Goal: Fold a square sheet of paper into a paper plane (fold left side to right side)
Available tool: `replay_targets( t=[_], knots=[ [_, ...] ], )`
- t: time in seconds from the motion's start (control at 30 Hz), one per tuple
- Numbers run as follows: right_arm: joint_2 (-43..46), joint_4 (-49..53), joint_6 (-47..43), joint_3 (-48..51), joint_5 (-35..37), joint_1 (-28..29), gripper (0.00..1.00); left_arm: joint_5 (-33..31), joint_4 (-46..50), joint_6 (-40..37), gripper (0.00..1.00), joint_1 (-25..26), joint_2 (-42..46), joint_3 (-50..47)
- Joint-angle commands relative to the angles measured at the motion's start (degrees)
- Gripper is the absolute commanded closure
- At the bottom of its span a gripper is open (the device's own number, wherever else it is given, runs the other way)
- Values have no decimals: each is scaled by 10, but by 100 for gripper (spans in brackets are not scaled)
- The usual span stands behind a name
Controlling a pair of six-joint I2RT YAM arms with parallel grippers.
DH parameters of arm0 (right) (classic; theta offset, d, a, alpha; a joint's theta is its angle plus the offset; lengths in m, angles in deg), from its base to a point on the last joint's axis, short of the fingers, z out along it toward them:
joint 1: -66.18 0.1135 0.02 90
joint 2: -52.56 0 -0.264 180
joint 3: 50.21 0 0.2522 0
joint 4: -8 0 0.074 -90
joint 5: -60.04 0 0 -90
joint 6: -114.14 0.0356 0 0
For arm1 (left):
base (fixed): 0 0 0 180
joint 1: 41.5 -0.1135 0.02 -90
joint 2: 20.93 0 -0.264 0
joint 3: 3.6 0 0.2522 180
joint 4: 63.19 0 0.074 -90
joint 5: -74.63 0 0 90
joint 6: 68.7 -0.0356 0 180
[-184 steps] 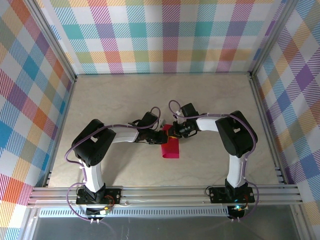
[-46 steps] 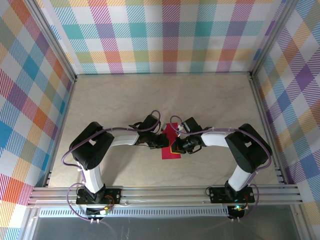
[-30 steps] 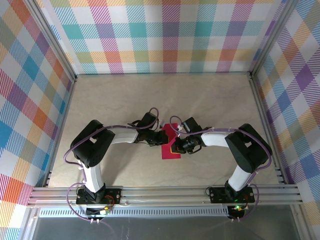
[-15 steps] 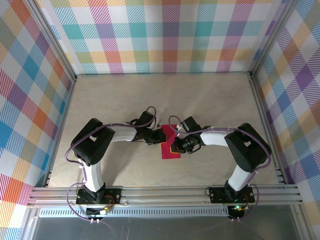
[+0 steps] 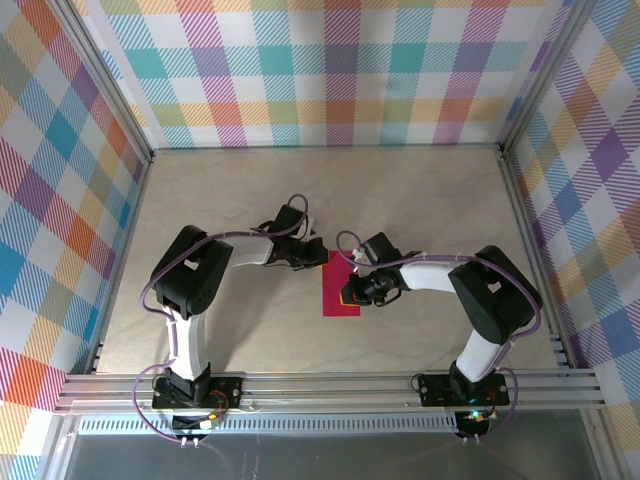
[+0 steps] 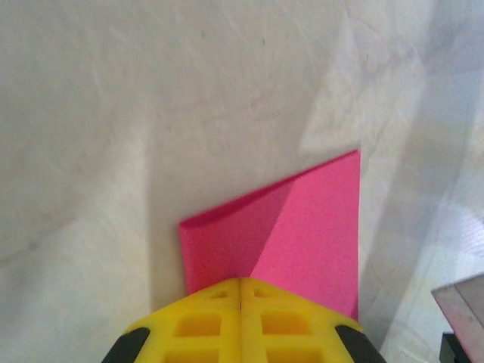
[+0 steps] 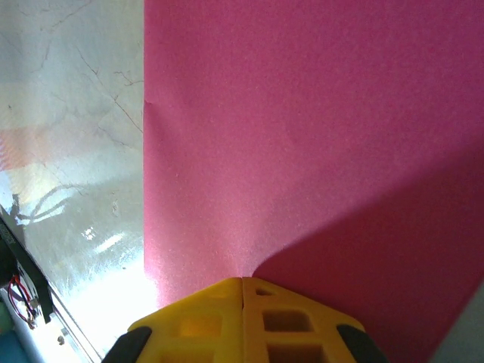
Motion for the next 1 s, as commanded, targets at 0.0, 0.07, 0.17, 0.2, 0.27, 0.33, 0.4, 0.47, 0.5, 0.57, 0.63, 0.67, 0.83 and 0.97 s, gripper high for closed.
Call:
replay_targets(
  t=[0.0, 0.07, 0.17, 0.2, 0.27, 0.33, 0.4, 0.47, 0.5, 0.57, 0.63, 0.67, 0.83, 0.97],
  knots=[
    [-36, 61, -13, 25, 74, 0, 100, -11, 20, -19, 100, -11, -20, 28],
    [-37, 61, -13, 25, 73, 0, 100, -13, 23, -23, 100, -15, -29, 39],
    [-37, 59, -14, 27, 73, 0, 100, -21, 29, -27, 100, -23, -39, 49],
    [-38, 58, -14, 28, 73, 0, 100, -21, 29, -28, 100, -25, -41, 50],
    [-39, 56, -14, 29, 72, -1, 100, -19, 31, -28, 100, -30, -46, 57],
    [-40, 55, -14, 29, 70, -2, 100, -19, 38, -32, 100, -33, -50, 64],
    [-42, 52, -13, 30, 68, -2, 100, -23, 43, -36, 100, -36, -51, 70],
    [-43, 49, -12, 30, 66, -2, 100, -23, 49, -39, 100, -40, -53, 78],
    [-43, 49, -11, 30, 65, -2, 100, -23, 52, -41, 100, -42, -54, 83],
    [-44, 48, -11, 29, 63, -3, 100, -23, 62, -47, 100, -44, -57, 93],
    [-44, 49, -10, 28, 63, -3, 100, -25, 70, -51, 100, -46, -56, 102],
    [-44, 49, -11, 28, 62, -3, 100, -25, 71, -53, 100, -47, -56, 105],
    [-40, 50, -8, 24, 57, -3, 100, -20, 74, -54, 100, -48, -45, 110],
    [-30, 48, -1, 17, 52, -3, 100, -20, 63, -49, 100, -46, 0, 79]
  ],
)
